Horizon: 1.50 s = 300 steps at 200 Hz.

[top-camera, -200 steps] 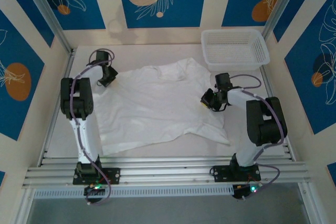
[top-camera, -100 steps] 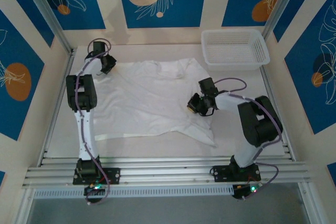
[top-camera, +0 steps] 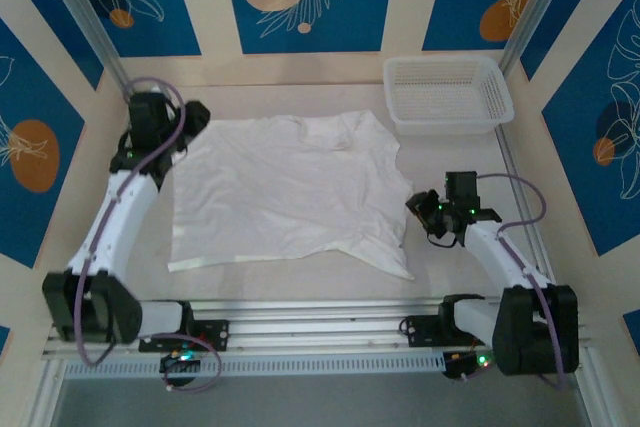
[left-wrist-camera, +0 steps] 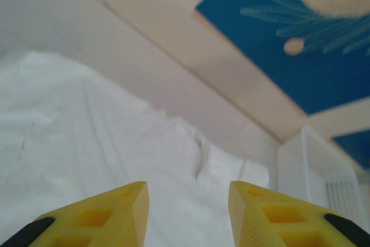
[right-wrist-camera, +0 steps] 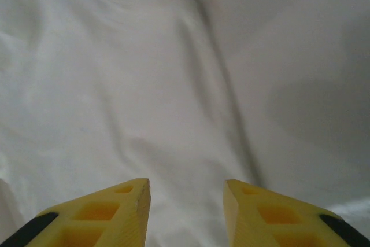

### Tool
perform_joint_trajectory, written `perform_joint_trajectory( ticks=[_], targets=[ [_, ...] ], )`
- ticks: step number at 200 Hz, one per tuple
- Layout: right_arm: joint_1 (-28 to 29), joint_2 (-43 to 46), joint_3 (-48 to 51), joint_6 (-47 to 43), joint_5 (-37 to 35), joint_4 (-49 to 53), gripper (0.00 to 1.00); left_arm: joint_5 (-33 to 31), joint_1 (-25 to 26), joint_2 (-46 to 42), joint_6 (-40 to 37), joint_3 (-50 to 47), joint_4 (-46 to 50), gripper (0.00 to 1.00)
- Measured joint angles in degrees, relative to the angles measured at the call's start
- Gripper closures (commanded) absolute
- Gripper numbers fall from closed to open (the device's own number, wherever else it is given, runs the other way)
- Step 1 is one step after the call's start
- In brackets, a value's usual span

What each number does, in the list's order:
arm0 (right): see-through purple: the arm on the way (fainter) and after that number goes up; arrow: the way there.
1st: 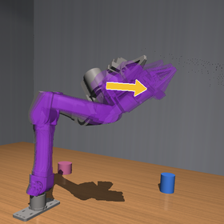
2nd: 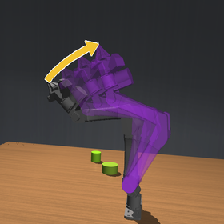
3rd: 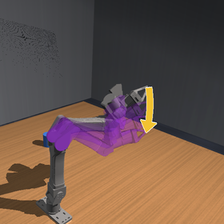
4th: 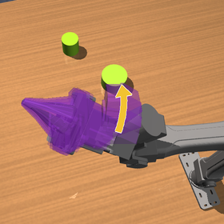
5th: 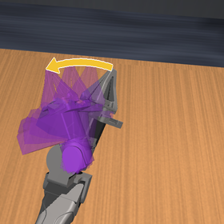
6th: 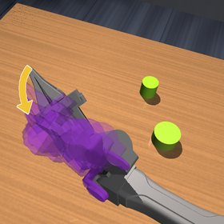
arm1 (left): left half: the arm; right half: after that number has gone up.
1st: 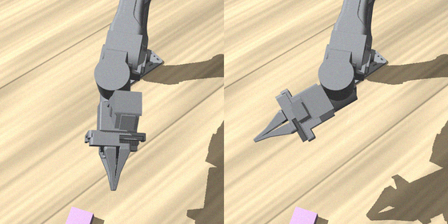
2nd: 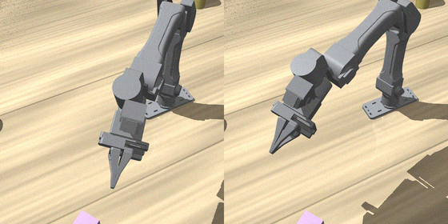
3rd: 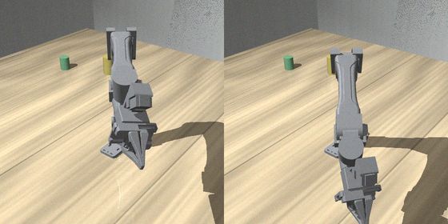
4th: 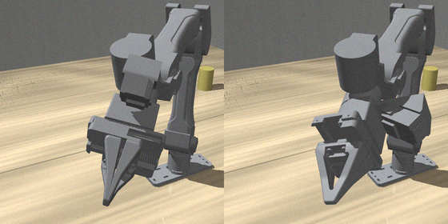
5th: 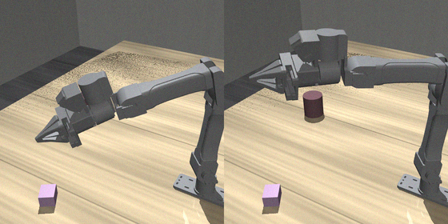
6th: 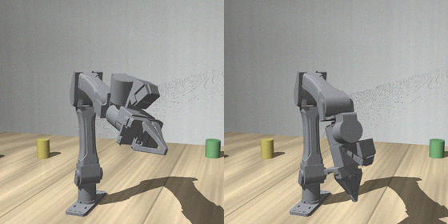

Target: Fold the inside-out t-shirt

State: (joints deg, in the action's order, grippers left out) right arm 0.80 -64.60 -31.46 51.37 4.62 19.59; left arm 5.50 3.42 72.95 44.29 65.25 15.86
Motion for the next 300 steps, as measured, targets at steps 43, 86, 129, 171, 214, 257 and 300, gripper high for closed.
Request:
perform_joint_trajectory(
  ticks=[43,86,129,171,214,257,300],
  targets=[
    [-0.2,-5.6,1.4,-4.3,7.4,-1.7,0.59,-3.3,0.7,-7.3,-1.8,-18.1,9.8,0.58],
    [2.1,-11.4,1.5,-4.3,8.2,-3.5,0.65,-7.8,0.7,-13.4,-1.2,-20.1,19.4,0.52],
    [3.6,-11.6,0.5,-3.4,6.1,-1.2,0.73,-12.1,0.7,-17.3,5.1,-20.1,28.7,0.46],
    [4.2,-4.2,0.3,-3.0,1.7,3.8,0.54,-14.6,0.7,-22.4,8.8,-22.7,35.8,0.42],
    [7.8,-1.4,0.3,-2.8,-2.9,6.6,0.46,-17.2,0.7,-25.1,10.7,-25.6,38.7,0.39],
    [10.8,-10.0,-1.4,-2.2,-3.1,6.2,0.83,-17.9,0.7,-25.0,12.4,-27.1,39.3,0.39],
    [9.3,-4.3,-2.0,-1.7,-5.7,5.9,0.96,-20.0,0.7,-27.4,13.0,-27.2,42.3,0.38]
  ],
)
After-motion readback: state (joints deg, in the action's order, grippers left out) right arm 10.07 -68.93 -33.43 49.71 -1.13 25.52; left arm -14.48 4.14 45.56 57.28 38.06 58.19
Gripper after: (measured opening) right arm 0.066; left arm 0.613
